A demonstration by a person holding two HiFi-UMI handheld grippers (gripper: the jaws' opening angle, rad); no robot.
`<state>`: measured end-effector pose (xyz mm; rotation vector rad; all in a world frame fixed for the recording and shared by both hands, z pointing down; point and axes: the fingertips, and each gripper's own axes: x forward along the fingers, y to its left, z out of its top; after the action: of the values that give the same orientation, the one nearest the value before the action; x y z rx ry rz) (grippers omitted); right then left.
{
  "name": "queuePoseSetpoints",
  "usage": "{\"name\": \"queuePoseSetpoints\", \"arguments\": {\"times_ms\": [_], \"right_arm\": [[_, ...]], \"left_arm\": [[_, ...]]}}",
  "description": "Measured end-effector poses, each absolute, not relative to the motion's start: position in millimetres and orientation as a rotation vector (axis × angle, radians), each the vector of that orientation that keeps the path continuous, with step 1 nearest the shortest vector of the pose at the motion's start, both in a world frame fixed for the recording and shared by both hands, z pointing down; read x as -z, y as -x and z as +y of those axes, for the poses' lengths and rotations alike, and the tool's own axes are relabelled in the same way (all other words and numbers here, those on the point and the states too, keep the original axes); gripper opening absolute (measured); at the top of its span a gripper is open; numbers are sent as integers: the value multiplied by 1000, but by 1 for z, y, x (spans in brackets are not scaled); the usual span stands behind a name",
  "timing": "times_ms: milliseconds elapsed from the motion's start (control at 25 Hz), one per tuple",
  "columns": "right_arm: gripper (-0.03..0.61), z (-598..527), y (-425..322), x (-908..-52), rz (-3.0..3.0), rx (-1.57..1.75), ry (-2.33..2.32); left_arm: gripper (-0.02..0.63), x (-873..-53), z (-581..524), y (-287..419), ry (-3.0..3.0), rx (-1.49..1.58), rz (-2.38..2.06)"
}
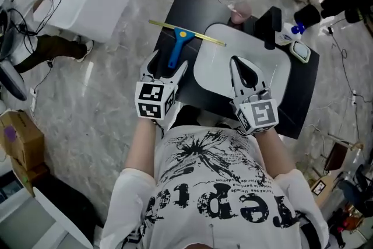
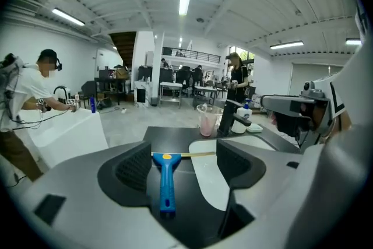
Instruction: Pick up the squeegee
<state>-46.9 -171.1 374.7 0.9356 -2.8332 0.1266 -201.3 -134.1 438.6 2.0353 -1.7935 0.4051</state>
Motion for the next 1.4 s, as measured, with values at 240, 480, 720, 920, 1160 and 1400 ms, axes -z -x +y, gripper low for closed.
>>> {"name": "queuePoseSetpoints", "arguments": {"times_ms": [240,480,720,920,1160,1400], "right_arm": [[14,-209,74,-418,-2739,-196,-1076],[14,-225,80,-452,-2630,-249,-1197],[15,-232,73,-472,-2536,-286,-1287],[14,-233,62,-474,-2493,-293,-1349],[14,-227,48,-471,-2457,-291,-1407],[15,-220,33,-473,-2439,-291,-1424]], "left_arm": [[337,-527,-185,229,-1978,-536,-1597],[337,-589,-213,235,-1911,-600,-1447],[337,-618,-232,235,-1845,-678,-1393],[274,-630,-237,239,-1782,-797,-1452],[146,-633,-238,238,-1754,-831,-1496],[139,-631,-235,233,-1746,-795,-1480]]}}
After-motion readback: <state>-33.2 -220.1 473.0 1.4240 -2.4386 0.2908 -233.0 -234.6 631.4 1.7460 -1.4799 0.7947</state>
